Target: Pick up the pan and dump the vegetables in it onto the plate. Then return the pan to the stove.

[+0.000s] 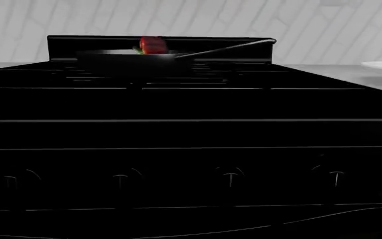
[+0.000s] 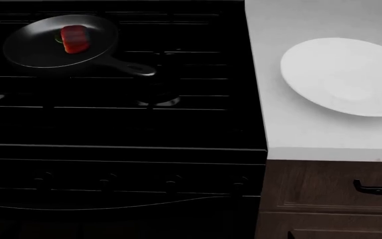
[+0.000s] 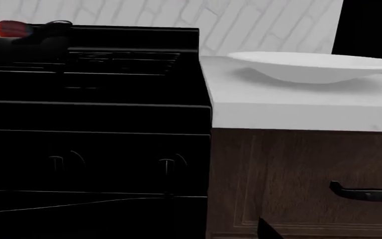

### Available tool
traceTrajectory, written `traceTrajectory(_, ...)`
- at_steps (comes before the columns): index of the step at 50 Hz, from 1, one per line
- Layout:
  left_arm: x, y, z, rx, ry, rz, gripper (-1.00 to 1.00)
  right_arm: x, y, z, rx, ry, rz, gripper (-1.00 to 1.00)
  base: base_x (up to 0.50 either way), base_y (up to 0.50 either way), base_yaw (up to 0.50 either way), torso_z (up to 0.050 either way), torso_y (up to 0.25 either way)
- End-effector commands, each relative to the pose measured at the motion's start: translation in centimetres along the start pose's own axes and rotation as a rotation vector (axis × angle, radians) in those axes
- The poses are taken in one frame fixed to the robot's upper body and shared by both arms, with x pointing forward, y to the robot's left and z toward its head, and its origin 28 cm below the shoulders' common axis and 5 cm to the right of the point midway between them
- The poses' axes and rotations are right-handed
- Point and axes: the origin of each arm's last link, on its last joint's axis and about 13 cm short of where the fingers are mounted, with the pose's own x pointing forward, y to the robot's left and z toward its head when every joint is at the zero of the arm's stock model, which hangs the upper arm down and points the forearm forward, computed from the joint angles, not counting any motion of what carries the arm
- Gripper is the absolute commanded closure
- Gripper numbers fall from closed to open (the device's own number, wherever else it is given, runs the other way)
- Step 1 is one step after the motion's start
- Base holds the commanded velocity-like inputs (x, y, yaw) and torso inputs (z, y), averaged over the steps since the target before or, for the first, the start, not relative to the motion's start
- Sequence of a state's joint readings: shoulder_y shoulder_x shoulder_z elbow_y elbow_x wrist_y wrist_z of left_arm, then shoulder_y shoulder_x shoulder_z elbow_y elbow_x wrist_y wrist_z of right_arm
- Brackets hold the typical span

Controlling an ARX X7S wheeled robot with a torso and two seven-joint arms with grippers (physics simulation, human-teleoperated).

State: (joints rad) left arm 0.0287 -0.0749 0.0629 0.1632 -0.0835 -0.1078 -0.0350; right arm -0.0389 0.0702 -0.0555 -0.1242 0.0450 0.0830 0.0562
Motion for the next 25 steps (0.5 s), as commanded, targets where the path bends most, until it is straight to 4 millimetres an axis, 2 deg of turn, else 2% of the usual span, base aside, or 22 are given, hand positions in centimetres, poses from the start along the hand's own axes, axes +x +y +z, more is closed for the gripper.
traceTrajectory(1,-1.2,0.1,4.2,-0.014,-0.006,-0.087,-1.00,-1.6,-1.2,3.4,-0.031,-0.008,0.025,-1.00,0.00,0.00,0.00,0.039,0.154)
traceTrajectory(4,-1.2,0.5,5.4,-0.016,-0.004,-0.098,-1.00,-1.7,-1.8,4.6,-0.047,-0.009,0.027,-1.00,0.00,0.00,0.00,0.039,0.153)
traceTrajectory(5,-1.1,0.8,6.1,-0.009,-0.002,-0.105,-1.00,-1.8,-2.2,5.8,-0.089,-0.008,0.036,-1.00,0.00,0.00,0.00,0.040,0.152)
traceTrajectory(8,-1.0,1.1,7.2,0.007,-0.002,-0.115,-1.00,-2.0,-2.8,7.5,-0.132,-0.009,0.034,-1.00,0.00,0.00,0.00,0.039,0.153)
traceTrajectory(17,-0.6,1.8,9.9,0.047,-0.013,-0.137,-1.00,-2.2,-4.4,11.3,-0.225,0.002,0.009,-1.00,0.00,0.00,0.00,0.039,0.153)
traceTrajectory(25,-0.6,2.4,12.3,0.041,-0.039,-0.147,-1.00,-2.7,-4.9,15.1,-0.308,-0.042,-0.006,-1.00,0.00,0.00,0.00,0.039,0.153)
